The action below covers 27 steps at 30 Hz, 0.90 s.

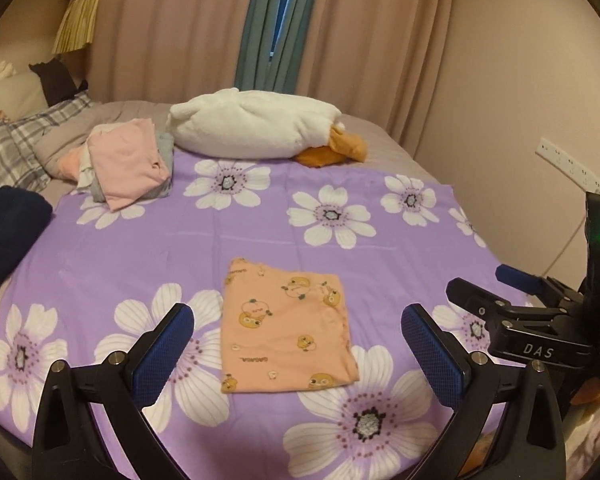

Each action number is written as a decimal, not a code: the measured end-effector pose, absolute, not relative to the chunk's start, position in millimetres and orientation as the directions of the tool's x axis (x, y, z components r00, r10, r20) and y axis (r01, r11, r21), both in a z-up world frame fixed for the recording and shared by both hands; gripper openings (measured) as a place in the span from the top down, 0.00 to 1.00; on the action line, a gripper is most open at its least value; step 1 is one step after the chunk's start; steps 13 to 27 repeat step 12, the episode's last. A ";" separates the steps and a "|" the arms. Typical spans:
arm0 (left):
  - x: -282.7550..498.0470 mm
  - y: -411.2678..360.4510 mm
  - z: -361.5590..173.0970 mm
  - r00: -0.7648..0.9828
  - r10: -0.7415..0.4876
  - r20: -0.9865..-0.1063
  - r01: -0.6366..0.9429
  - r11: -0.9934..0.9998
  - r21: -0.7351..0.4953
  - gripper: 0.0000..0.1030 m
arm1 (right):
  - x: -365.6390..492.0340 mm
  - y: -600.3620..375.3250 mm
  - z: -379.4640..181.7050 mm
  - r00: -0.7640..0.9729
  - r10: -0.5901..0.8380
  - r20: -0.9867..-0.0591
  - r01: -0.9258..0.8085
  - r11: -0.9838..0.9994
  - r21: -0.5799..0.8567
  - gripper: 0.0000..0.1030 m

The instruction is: Fold small clothes

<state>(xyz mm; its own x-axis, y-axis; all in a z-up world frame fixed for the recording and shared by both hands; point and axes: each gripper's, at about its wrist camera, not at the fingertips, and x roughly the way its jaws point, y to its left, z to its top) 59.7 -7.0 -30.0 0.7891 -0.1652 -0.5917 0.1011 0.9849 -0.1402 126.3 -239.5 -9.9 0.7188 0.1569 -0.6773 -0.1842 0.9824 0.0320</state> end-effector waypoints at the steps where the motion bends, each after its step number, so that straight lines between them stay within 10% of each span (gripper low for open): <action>1: 59.6 -6.9 -29.8 0.791 -0.166 -0.589 0.101 0.985 -0.142 0.00 | 126.1 -239.2 -10.0 0.719 0.155 -0.678 -0.183 0.983 0.030 0.00; 27: 56.1 -7.4 -28.8 0.801 -0.133 -0.584 0.063 0.988 -0.139 0.00 | 125.8 -238.5 -9.1 0.720 0.151 -0.678 -0.174 0.984 0.034 0.00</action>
